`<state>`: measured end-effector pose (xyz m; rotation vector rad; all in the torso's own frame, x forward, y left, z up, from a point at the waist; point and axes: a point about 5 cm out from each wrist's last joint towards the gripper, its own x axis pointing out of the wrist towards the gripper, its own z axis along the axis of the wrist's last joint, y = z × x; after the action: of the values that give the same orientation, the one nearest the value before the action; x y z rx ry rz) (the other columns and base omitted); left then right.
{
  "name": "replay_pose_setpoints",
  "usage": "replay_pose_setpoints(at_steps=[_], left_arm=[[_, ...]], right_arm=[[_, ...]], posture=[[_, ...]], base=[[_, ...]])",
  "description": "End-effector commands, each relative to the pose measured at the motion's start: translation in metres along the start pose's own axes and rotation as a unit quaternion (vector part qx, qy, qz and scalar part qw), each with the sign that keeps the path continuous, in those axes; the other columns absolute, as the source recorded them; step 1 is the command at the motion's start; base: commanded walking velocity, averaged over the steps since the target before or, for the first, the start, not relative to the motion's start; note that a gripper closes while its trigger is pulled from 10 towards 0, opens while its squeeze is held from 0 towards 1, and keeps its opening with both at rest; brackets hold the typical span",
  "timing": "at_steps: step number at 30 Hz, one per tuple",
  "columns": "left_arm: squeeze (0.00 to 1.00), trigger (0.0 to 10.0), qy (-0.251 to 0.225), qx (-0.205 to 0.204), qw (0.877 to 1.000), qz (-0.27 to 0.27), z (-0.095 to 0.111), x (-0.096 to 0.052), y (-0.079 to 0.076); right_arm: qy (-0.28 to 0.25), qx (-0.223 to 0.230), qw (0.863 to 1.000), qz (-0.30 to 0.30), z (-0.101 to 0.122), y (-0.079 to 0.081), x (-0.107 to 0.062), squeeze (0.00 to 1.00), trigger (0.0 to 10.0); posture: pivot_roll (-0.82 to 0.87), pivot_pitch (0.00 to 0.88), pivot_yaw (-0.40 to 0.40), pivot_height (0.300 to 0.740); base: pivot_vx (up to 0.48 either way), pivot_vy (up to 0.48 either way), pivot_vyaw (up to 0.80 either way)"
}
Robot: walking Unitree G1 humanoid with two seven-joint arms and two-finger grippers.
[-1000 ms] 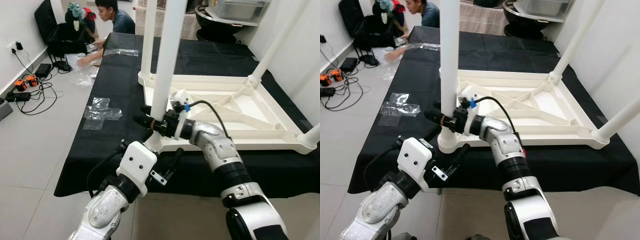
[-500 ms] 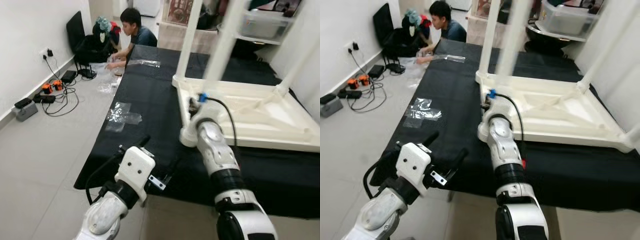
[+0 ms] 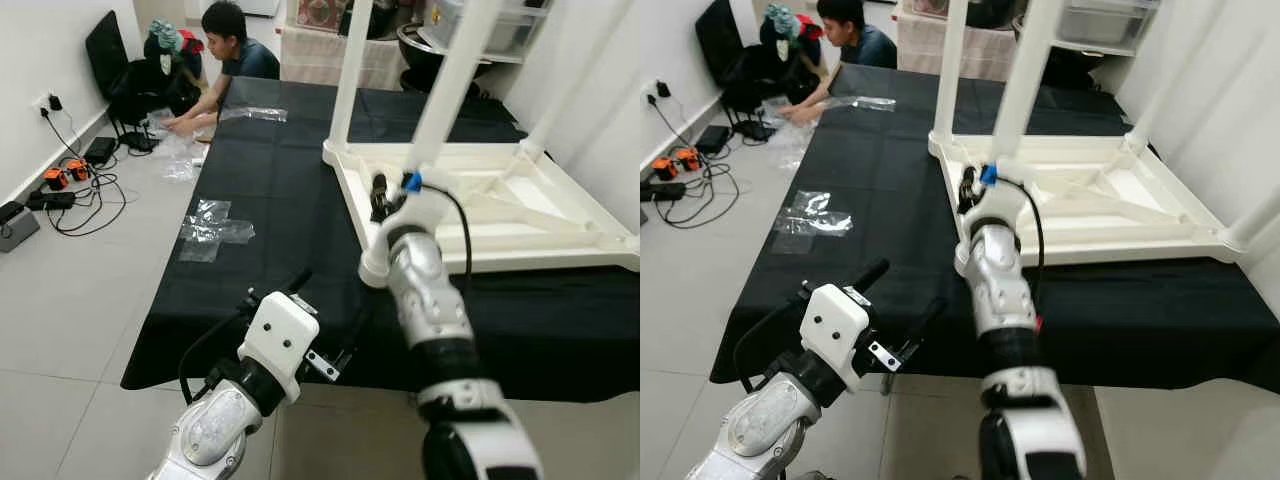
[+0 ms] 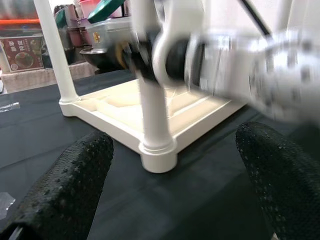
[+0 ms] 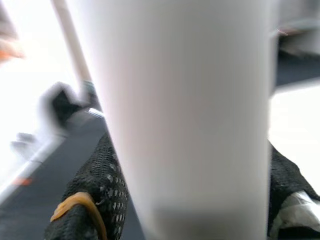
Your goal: Building children table
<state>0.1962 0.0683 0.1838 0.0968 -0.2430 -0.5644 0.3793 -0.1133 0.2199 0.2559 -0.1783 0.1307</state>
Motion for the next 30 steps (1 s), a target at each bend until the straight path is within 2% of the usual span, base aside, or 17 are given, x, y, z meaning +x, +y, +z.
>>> replay_pose_setpoints(at_steps=[1,4,7,8,9,10,11,14,16,17,20,24,25,26,27,29,30], left_arm=[[0.00,10.0,0.002,-0.004,1.000,-0.001,-0.002,0.000,-0.001],[0.00,10.0,0.002,-0.005,1.000,-0.004,-0.003,0.000,-0.002],[0.00,10.0,0.000,-0.003,1.000,-0.004,-0.002,0.002,-0.001],[0.00,10.0,0.000,-0.003,1.000,-0.004,-0.002,0.002,-0.001],[0.00,10.0,0.000,-0.002,1.000,-0.004,-0.002,0.002,-0.001],[0.00,10.0,0.000,-0.002,1.000,-0.004,-0.001,0.002,-0.001],[0.00,10.0,0.000,-0.002,1.000,-0.004,-0.001,0.002,-0.001],[0.00,10.0,0.000,0.000,1.000,-0.003,-0.002,0.002,0.000],[0.00,10.0,0.000,0.000,1.000,-0.003,-0.002,0.002,0.001],[0.00,10.0,0.000,0.000,1.000,-0.002,-0.002,0.001,0.001],[0.00,10.0,0.000,0.000,1.000,-0.002,-0.002,0.001,0.000],[0.00,10.0,0.001,0.000,1.000,-0.002,-0.002,0.001,0.001],[0.00,10.0,0.001,0.000,1.000,-0.002,-0.002,0.001,0.001],[0.00,10.0,0.001,0.000,1.000,-0.002,-0.002,0.001,0.001],[0.00,10.0,0.001,0.000,1.000,-0.002,-0.002,0.001,0.001],[0.00,10.0,0.001,0.000,1.000,-0.002,-0.002,0.001,0.001],[0.00,10.0,0.001,-0.001,1.000,-0.002,-0.002,0.002,0.000]], right_arm=[[0.023,0.030,0.996,0.077,-0.003,0.013,0.001,0.00,10.0],[0.087,0.012,0.982,0.169,-0.014,0.018,-0.003,0.00,10.0],[0.174,-0.013,0.939,0.298,-0.035,0.022,-0.021,0.00,10.0],[0.174,-0.013,0.939,0.298,-0.035,0.022,-0.021,0.00,10.0],[0.183,-0.012,0.916,0.356,-0.037,0.025,-0.030,0.00,10.0],[0.182,-0.010,0.902,0.391,-0.038,0.027,-0.034,0.00,10.0],[0.182,-0.010,0.902,0.391,-0.038,0.027,-0.034,0.00,10.0],[0.183,0.006,0.865,0.467,-0.042,0.035,-0.041,0.00,10.0],[0.171,-0.003,0.865,0.472,-0.046,0.041,-0.037,0.00,10.0],[0.176,-0.009,0.869,0.462,-0.049,0.042,-0.035,0.00,0.0],[0.190,-0.014,0.870,0.454,-0.052,0.042,-0.034,0.00,0.0],[0.195,-0.047,0.934,0.295,-0.059,0.027,-0.016,0.00,0.0],[0.193,-0.049,0.942,0.271,-0.059,0.024,-0.014,0.00,0.0],[0.178,-0.057,0.958,0.218,-0.056,0.018,-0.009,0.00,0.0],[0.178,-0.057,0.958,0.218,-0.056,0.018,-0.009,0.00,0.0],[0.161,-0.063,0.971,0.166,-0.052,0.013,-0.006,0.00,0.0],[0.152,-0.070,0.981,0.094,-0.049,0.006,-0.005,0.00,0.0]], posture=[[0.09,0.028,-0.121,0.740],[0.08,0.029,-0.123,0.740],[0.08,0.028,-0.122,0.740],[0.08,0.028,-0.122,0.740],[0.09,0.028,-0.122,0.740],[0.09,0.028,-0.122,0.740],[0.09,0.028,-0.122,0.740],[0.09,0.032,-0.120,0.740],[0.09,0.030,-0.120,0.740],[0.10,0.031,-0.121,0.740],[0.10,0.031,-0.121,0.740],[0.10,0.032,-0.121,0.740],[0.10,0.032,-0.121,0.740],[0.09,0.033,-0.123,0.740],[0.09,0.033,-0.123,0.740],[0.09,0.033,-0.123,0.740],[0.09,0.033,-0.120,0.740]], base=[[0.000,0.000,0.00],[0.000,0.000,0.00],[0.000,0.000,0.00],[0.000,0.000,0.00],[0.000,0.000,0.00],[0.000,0.000,0.00],[0.000,0.000,0.00],[0.000,0.000,0.00],[0.000,0.000,0.00],[0.000,0.000,0.00],[0.000,0.000,0.00],[0.000,0.000,0.00],[0.000,0.000,0.00],[0.000,0.000,0.00],[0.000,0.000,0.00],[0.000,0.000,0.00],[0.000,0.000,0.00]])
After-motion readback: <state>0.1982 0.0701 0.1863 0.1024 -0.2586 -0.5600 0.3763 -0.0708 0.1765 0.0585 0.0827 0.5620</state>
